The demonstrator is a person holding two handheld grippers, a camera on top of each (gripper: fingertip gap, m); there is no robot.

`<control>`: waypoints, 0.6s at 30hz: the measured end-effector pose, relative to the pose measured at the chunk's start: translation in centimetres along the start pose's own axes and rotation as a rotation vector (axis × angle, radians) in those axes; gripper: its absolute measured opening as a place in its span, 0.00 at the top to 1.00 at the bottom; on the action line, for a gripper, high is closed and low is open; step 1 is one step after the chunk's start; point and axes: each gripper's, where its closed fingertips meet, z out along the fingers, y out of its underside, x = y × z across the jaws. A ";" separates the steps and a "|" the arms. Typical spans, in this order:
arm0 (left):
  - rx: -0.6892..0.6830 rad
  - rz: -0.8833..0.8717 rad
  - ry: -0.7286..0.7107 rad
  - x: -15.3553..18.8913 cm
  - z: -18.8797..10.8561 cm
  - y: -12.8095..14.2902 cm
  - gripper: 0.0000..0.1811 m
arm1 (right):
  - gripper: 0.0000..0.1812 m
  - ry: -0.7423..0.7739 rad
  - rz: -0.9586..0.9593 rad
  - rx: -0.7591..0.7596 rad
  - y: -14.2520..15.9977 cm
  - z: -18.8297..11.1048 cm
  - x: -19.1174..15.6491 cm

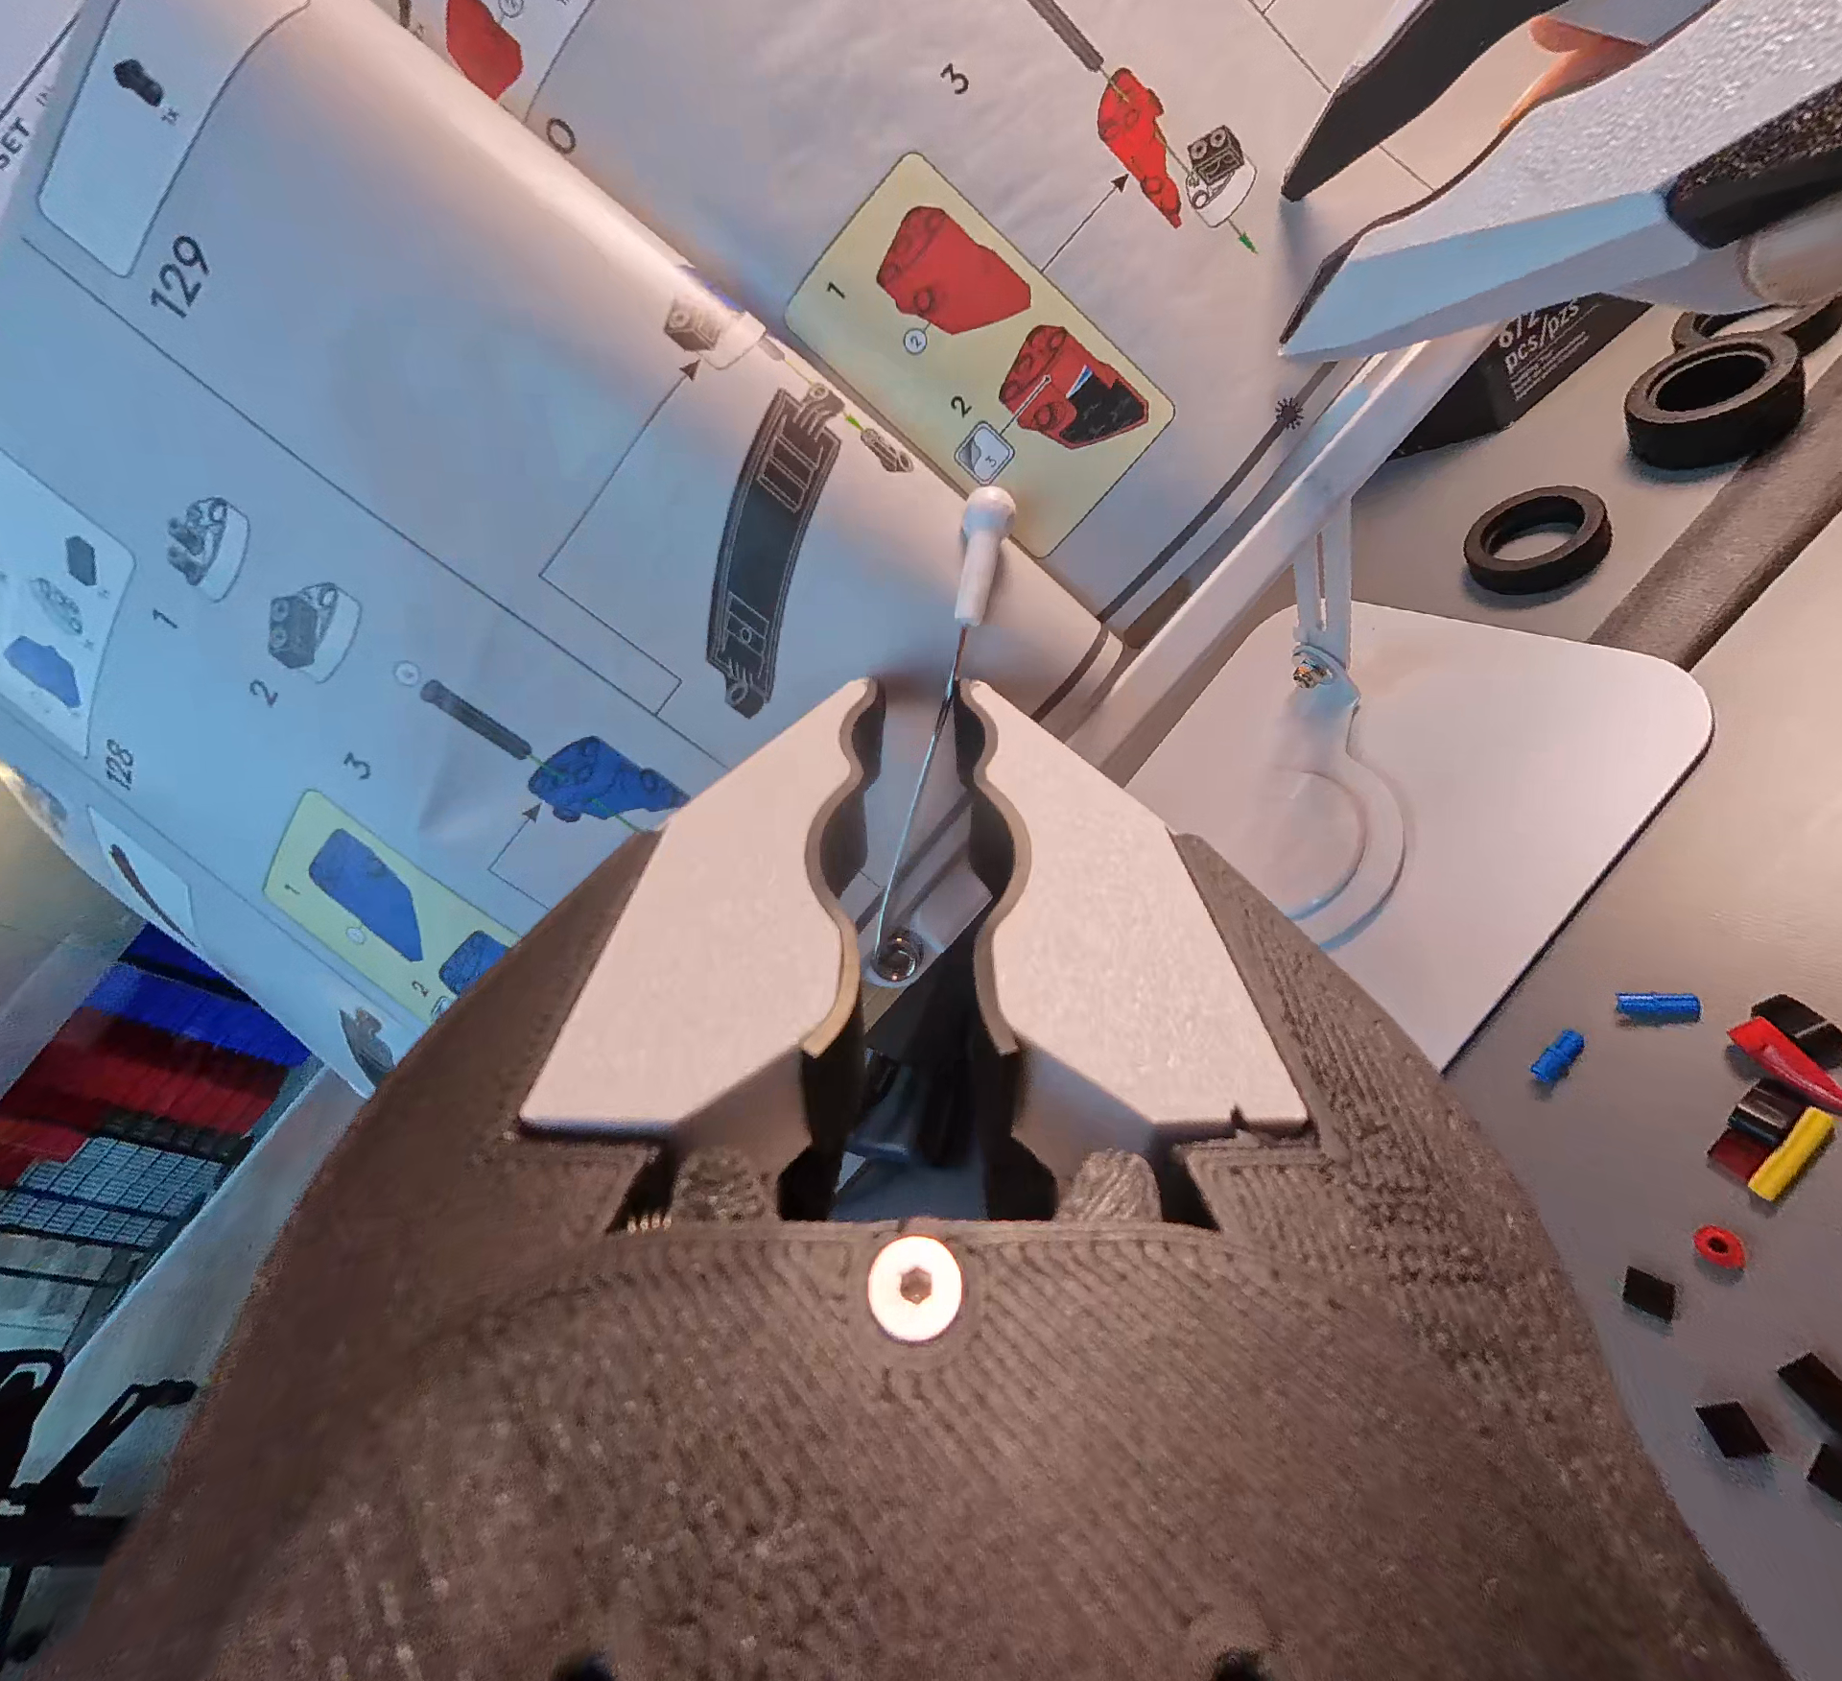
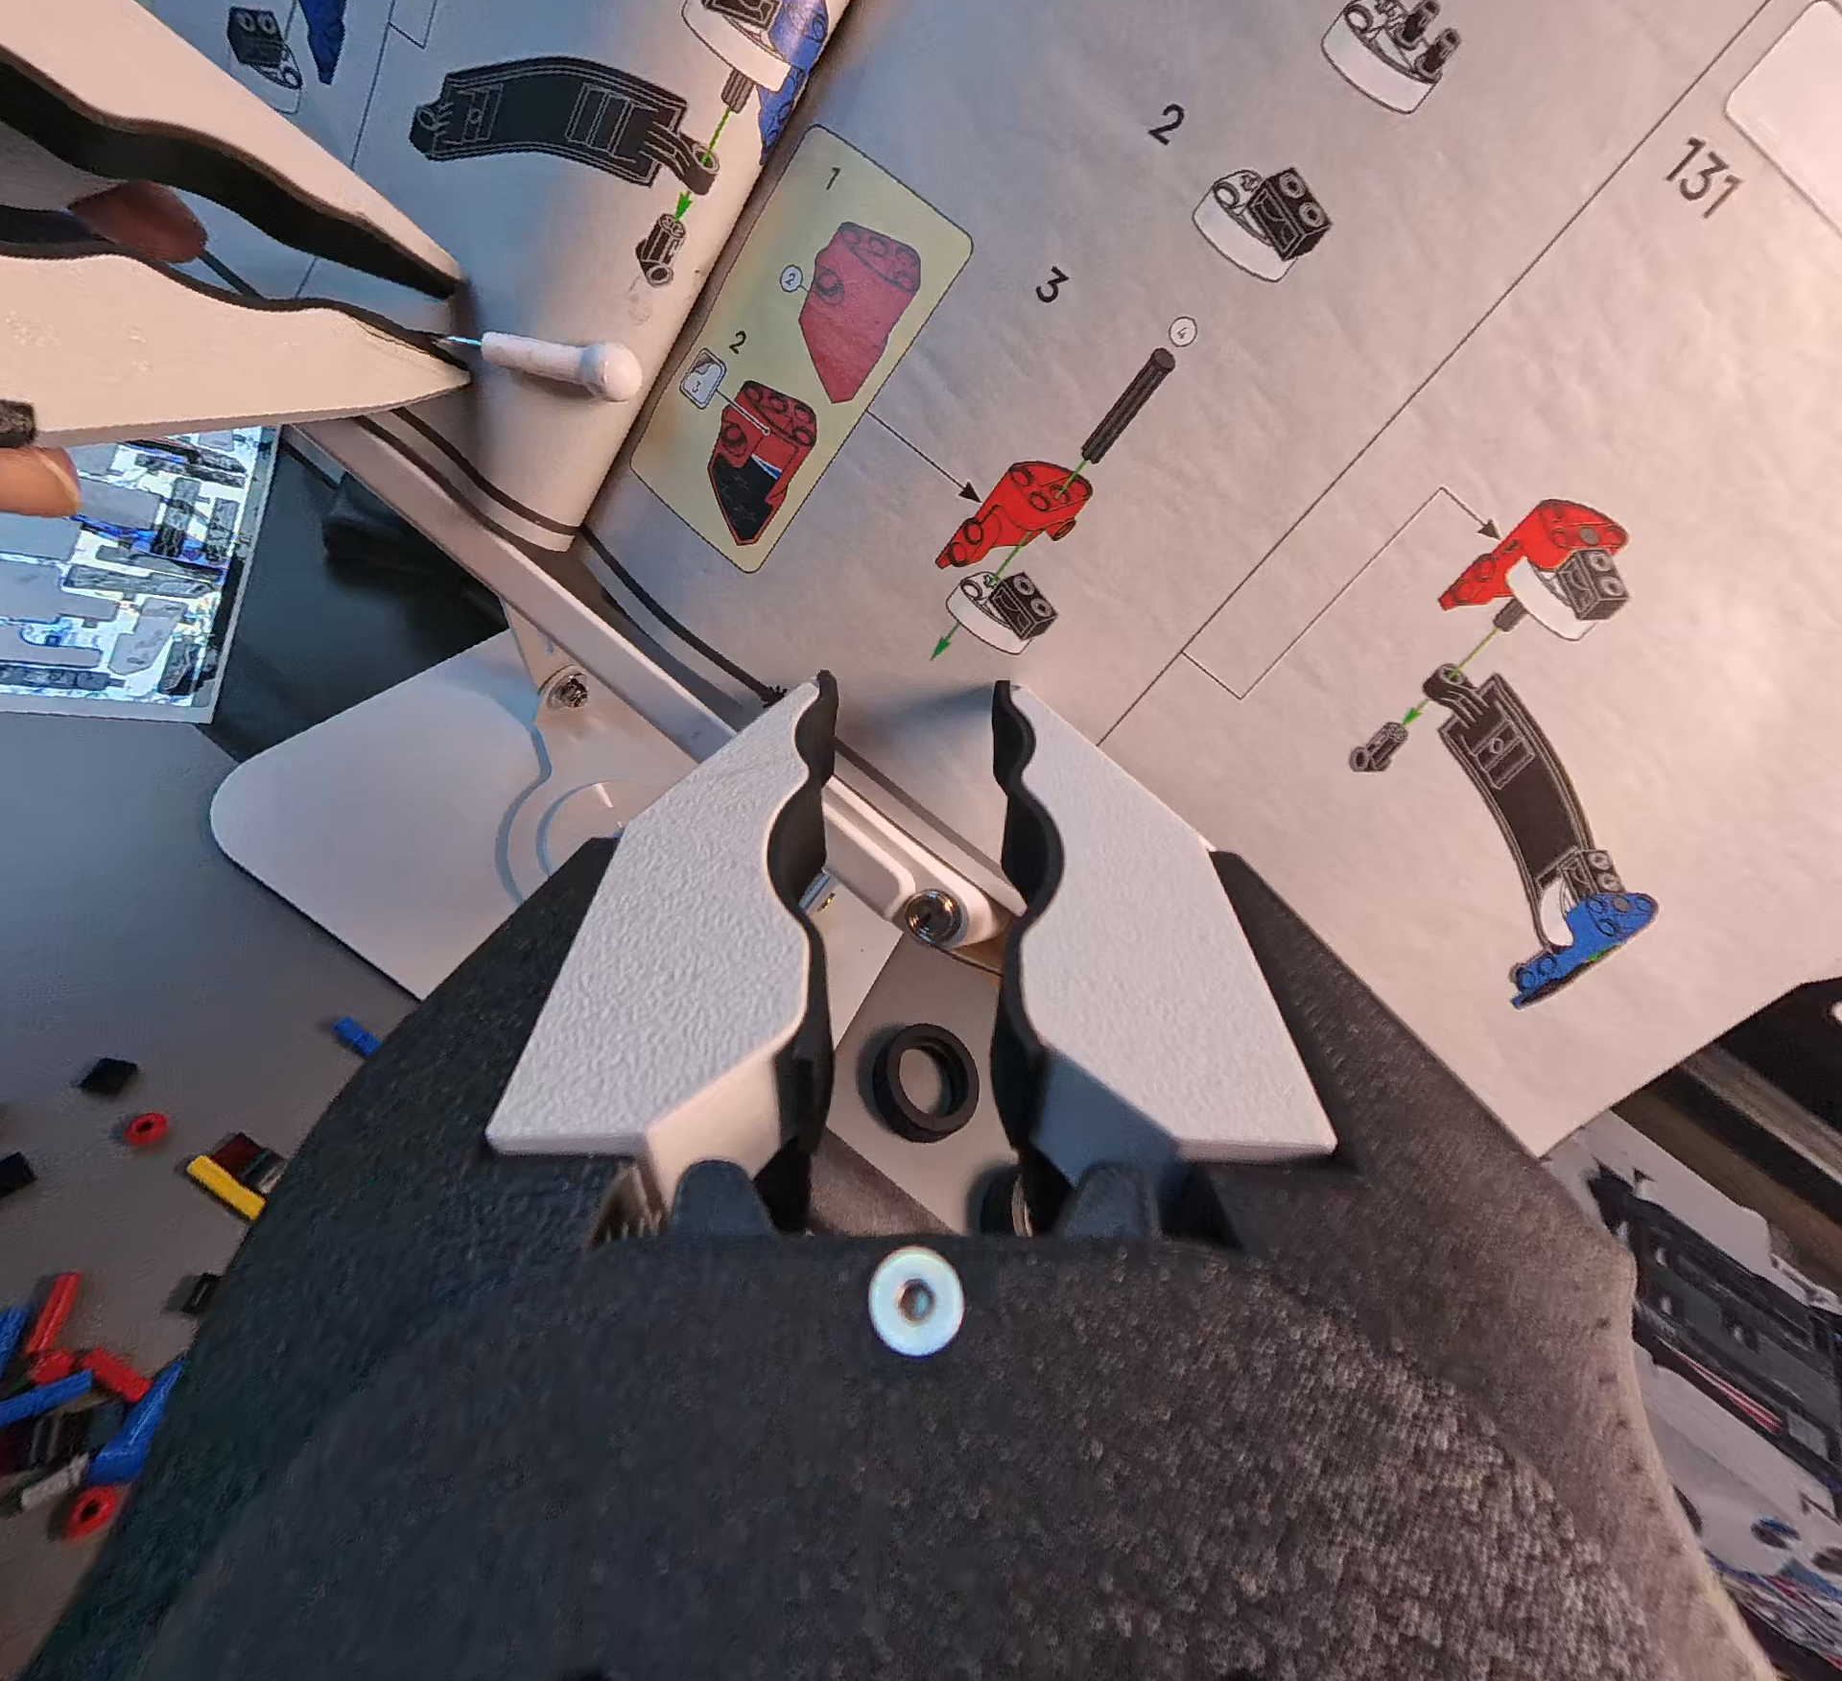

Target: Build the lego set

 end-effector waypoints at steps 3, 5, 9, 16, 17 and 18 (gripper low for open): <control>-0.001 0.010 0.016 0.4 0.1 0.0 1.00 | 0.85 0.013 -0.007 -0.002 0.1 0.1 0.1; 0.007 -0.017 0.019 0.4 0.0 0.0 1.00 | 0.86 0.014 0.000 -0.001 0.2 0.2 0.2; 0.014 -0.074 0.035 0.4 -0.2 0.0 1.00 | 0.88 0.015 0.006 -0.002 0.4 0.2 0.4; 0.019 -0.102 0.026 0.0 -0.5 -0.1 1.00 | 0.88 0.018 -0.002 -0.011 0.5 0.2 0.3; 0.024 -0.116 0.021 -0.3 -0.5 -0.1 1.00 | 0.88 0.019 -0.005 -0.012 0.5 0.2 0.3; 0.028 -0.130 0.013 -0.6 -0.6 -0.1 1.00 | 0.88 0.021 -0.009 -0.014 0.5 0.2 0.4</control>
